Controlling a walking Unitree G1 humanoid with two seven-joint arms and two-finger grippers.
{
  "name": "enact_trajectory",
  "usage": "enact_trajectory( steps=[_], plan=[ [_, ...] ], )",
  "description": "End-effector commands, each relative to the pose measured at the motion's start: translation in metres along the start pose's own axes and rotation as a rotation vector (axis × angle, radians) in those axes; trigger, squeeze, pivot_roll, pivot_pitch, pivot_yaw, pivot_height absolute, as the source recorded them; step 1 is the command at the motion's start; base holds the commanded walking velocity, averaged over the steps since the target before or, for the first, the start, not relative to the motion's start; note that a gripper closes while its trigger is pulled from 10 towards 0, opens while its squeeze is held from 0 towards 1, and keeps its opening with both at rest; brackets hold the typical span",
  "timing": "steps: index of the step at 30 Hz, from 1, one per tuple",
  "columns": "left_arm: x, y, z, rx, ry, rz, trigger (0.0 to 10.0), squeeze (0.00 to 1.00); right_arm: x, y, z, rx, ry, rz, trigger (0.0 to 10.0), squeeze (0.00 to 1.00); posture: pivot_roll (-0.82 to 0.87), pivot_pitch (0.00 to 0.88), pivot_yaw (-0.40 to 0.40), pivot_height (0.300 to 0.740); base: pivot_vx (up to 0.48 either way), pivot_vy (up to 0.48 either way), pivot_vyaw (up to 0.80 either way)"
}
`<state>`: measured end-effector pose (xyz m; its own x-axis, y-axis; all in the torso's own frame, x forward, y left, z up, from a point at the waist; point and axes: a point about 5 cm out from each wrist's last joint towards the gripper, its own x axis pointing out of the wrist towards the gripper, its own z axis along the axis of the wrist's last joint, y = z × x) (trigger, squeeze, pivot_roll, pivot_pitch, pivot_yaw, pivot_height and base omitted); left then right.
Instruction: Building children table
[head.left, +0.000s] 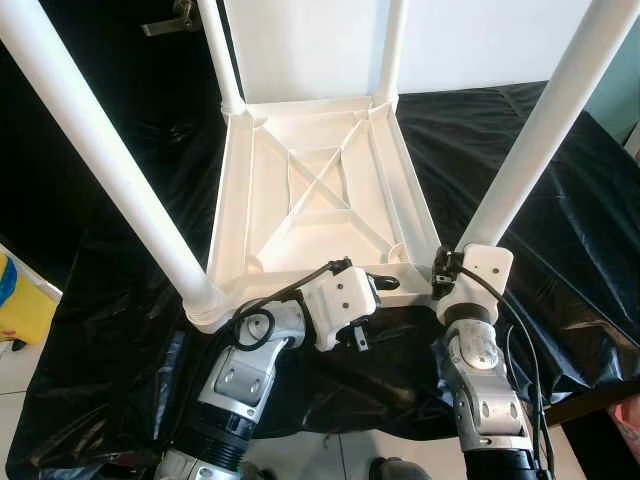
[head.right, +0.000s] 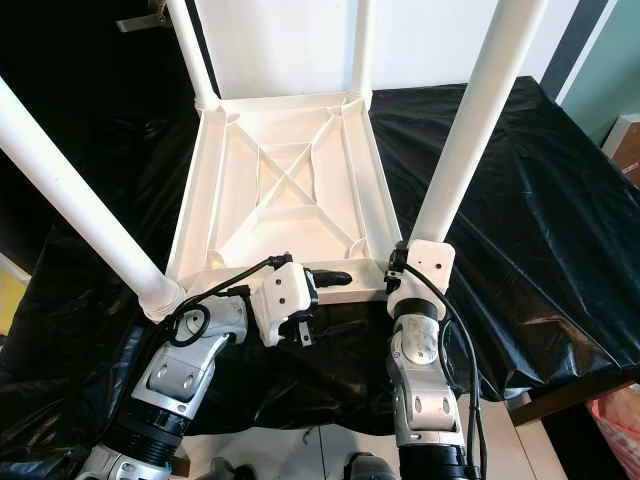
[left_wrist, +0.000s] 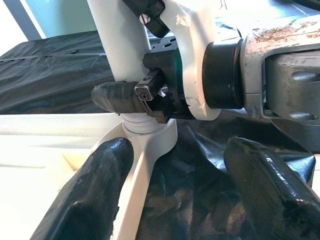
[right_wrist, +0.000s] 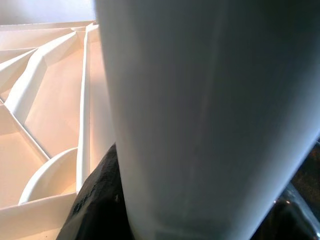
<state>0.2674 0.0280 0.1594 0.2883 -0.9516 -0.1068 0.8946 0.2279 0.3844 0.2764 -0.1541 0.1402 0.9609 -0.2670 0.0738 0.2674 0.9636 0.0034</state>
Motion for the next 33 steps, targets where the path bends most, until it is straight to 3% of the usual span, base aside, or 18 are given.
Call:
enact_trajectory(
  steps=[1, 3, 4, 5, 6, 15, 19, 20, 21, 22, 23, 33],
  plan=[
    [-0.001, 0.003, -0.002, -0.015, 0.004, 0.116, 10.0, 0.00, -0.007, 0.007, -0.012, 0.011, 0.072, -0.005, 10.0, 0.00, -0.17, 0.087, 0.046, 0.740, 0.000, 0.000, 0.00],
    [-0.001, 0.003, -0.002, -0.012, 0.005, 0.116, 10.0, 0.00, -0.006, 0.006, -0.009, 0.007, 0.057, -0.004, 10.0, 0.00, -0.17, 0.086, 0.045, 0.740, 0.000, 0.000, 0.00],
    [-0.002, 0.003, -0.002, -0.012, 0.005, 0.115, 10.0, 0.00, -0.006, 0.006, -0.008, 0.014, 0.055, 0.000, 10.0, 0.69, -0.17, 0.086, 0.045, 0.740, 0.000, 0.000, 0.00],
    [-0.002, 0.003, -0.002, -0.012, 0.005, 0.115, 10.0, 0.00, -0.006, 0.006, -0.008, 0.014, 0.055, 0.000, 10.0, 0.69, -0.17, 0.086, 0.045, 0.740, 0.000, 0.000, 0.00],
    [-0.002, 0.003, -0.002, -0.012, 0.004, 0.116, 10.0, 0.00, -0.006, 0.006, -0.007, 0.022, 0.045, 0.004, 10.0, 1.00, -0.17, 0.086, 0.045, 0.740, 0.000, 0.000, 0.00],
    [-0.002, 0.003, -0.002, -0.014, 0.005, 0.118, 10.0, 0.00, -0.006, -0.004, 0.004, 0.040, -0.039, 0.104, 10.0, 1.00, -0.17, 0.088, 0.044, 0.740, 0.000, 0.000, 0.00],
    [-0.002, 0.004, -0.002, -0.014, 0.005, 0.117, 10.0, 0.00, -0.005, -0.013, 0.009, 0.037, -0.074, 0.233, 10.0, 1.00, -0.18, 0.091, 0.044, 0.740, 0.000, 0.000, 0.00],
    [-0.002, 0.004, -0.002, -0.014, 0.005, 0.115, 10.0, 0.00, -0.004, -0.015, 0.010, 0.035, -0.077, 0.277, 10.0, 0.93, -0.18, 0.094, 0.046, 0.740, 0.000, 0.000, 0.00],
    [-0.002, 0.004, -0.002, -0.014, 0.005, 0.115, 10.0, 0.00, -0.004, -0.015, 0.010, 0.035, -0.077, 0.277, 10.0, 0.93, -0.18, 0.094, 0.046, 0.740, 0.000, 0.000, 0.00],
    [-0.002, 0.004, -0.001, -0.014, 0.005, 0.115, 10.0, 0.00, -0.003, -0.017, 0.011, 0.034, -0.078, 0.304, 10.0, 0.62, -0.18, 0.095, 0.046, 0.740, 0.000, 0.000, 0.00],
    [-0.001, 0.004, -0.002, -0.014, 0.005, 0.113, 10.0, 0.00, -0.001, -0.019, 0.011, 0.026, -0.083, 0.329, 10.0, 0.00, -0.18, 0.097, 0.048, 0.740, 0.000, 0.000, 0.00],
    [0.000, 0.006, 0.001, -0.018, -0.003, 0.117, 10.0, 0.00, 0.011, -0.031, 0.013, -0.065, -0.061, 0.653, 10.0, 0.00, -0.18, 0.102, 0.055, 0.740, 0.000, 0.000, 0.00]
  ],
)
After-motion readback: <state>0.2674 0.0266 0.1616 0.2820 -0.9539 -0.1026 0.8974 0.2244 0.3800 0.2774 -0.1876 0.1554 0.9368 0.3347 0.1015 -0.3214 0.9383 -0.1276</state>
